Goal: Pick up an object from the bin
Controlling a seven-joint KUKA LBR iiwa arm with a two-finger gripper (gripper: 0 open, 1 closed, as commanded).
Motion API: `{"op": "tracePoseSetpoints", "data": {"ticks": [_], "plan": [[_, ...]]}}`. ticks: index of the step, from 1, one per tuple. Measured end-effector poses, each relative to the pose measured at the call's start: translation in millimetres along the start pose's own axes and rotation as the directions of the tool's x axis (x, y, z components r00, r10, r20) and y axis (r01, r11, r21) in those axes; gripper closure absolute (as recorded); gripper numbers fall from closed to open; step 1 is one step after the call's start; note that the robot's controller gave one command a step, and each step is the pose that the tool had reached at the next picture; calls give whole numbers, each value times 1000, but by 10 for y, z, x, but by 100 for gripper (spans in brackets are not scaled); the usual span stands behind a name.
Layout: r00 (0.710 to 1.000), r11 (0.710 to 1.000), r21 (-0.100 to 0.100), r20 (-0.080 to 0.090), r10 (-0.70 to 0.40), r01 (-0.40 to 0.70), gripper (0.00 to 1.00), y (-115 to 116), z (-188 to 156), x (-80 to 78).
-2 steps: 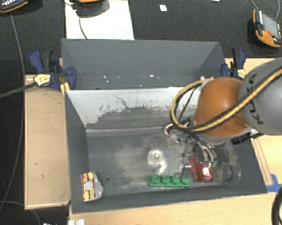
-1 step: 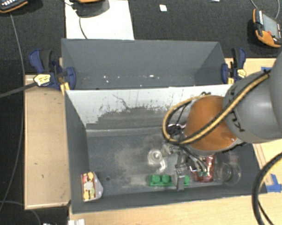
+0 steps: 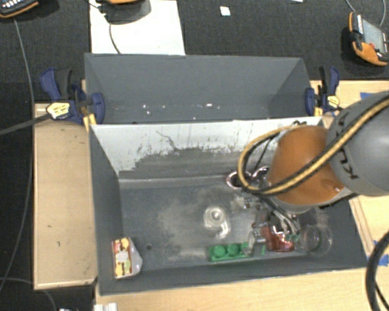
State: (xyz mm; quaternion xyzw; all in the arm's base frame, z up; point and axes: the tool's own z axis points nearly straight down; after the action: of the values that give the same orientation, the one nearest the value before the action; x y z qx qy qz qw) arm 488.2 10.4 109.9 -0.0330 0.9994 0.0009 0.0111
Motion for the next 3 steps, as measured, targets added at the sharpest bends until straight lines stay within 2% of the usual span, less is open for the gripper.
{"op": "tracePoseSetpoints", "data": {"ticks": [1,2,3], "plan": [[1000,1000,-3,-16,14,-15,0,-33,387,20],[1000,1000,-2,0,21,-21,0,-26,367,-120],[1000,1000,-3,-6,20,-20,0,-150,377,52]]}}
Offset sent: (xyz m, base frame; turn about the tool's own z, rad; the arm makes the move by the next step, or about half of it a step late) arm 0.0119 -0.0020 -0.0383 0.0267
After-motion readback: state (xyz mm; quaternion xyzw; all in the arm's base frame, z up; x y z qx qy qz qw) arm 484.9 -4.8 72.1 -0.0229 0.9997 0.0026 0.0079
